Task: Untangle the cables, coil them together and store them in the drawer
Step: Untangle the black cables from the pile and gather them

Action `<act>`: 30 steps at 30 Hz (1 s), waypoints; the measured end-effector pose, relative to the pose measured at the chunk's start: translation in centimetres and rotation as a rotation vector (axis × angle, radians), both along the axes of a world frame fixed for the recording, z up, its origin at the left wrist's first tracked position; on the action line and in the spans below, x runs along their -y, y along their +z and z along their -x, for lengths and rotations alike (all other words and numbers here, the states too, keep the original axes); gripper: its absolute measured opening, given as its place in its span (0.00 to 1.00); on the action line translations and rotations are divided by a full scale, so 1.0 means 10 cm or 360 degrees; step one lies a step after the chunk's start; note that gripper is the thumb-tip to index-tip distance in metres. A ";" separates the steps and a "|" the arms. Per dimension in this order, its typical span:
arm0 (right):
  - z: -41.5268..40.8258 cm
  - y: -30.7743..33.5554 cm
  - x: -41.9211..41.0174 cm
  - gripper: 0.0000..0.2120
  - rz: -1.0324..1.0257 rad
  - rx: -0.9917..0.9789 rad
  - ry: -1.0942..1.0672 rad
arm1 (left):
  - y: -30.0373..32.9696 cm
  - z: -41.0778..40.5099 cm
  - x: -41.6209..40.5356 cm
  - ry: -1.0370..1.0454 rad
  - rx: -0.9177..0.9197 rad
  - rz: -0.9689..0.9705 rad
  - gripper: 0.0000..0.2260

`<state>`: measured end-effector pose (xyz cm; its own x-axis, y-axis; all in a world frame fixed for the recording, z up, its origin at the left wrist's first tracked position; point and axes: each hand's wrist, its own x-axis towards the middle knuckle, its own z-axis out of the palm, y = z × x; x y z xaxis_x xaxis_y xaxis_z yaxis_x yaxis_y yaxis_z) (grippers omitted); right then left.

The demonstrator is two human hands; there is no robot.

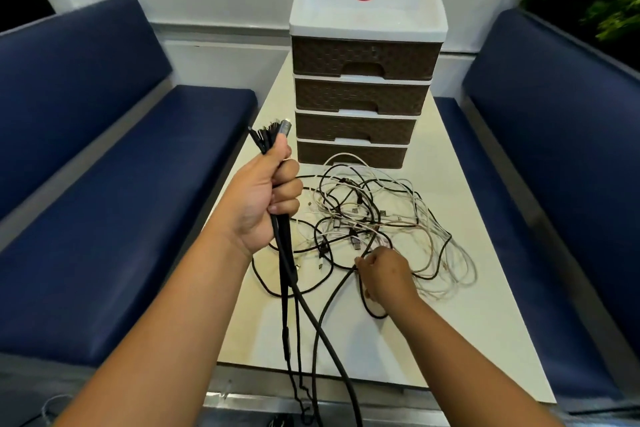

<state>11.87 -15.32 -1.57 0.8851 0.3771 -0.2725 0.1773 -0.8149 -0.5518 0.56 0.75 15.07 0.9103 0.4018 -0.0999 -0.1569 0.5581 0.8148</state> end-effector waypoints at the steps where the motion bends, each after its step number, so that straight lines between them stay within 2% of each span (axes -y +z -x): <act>1: -0.01 -0.02 -0.04 0.18 -0.0011 0.0032 -0.0051 | -0.02 -0.02 -0.01 -0.0007 -0.0013 -0.0015 0.11; 4: -0.07 -0.06 -0.12 0.21 -0.0025 -0.0021 -0.0170 | -0.04 -0.06 -0.06 -0.0033 -0.0049 -0.0066 0.11; 8: -0.05 -0.04 -0.11 0.12 0.0059 -0.0003 -0.0253 | -0.08 -0.12 -0.14 -0.0061 -0.0090 -0.0068 0.12; 10: -0.05 -0.01 -0.10 0.10 -0.0153 -0.0108 -0.0311 | -0.11 -0.15 -0.18 -0.0073 -0.0110 -0.0063 0.12; 12: -0.08 0.13 -0.09 0.11 -0.0505 -0.0269 -0.0412 | -0.13 -0.18 -0.21 -0.0092 -0.0127 -0.0063 0.11; 16: -0.15 0.71 -0.05 0.10 -0.1060 -0.0512 -0.0502 | -0.15 -0.25 -0.24 -0.0128 -0.0177 -0.0086 0.11; 19: -0.19 1.24 0.00 0.08 -0.1250 -0.0444 -0.0356 | -0.15 -0.35 -0.22 -0.0097 -0.0326 -0.0174 0.12; 22: -0.18 1.56 0.05 0.07 -0.1397 -0.0370 -0.0231 | -0.12 -0.42 -0.18 -0.0129 -0.0474 -0.0241 0.06; 26: -0.12 1.65 0.08 0.05 -0.1733 -0.0583 -0.0127 | -0.12 -0.46 -0.13 -0.0252 -0.0544 -0.0329 0.08; 30: -0.11 1.63 0.05 0.05 -0.1711 -0.0670 -0.0158 | -0.16 -0.49 0.01 -0.0433 -0.0591 -0.0454 0.12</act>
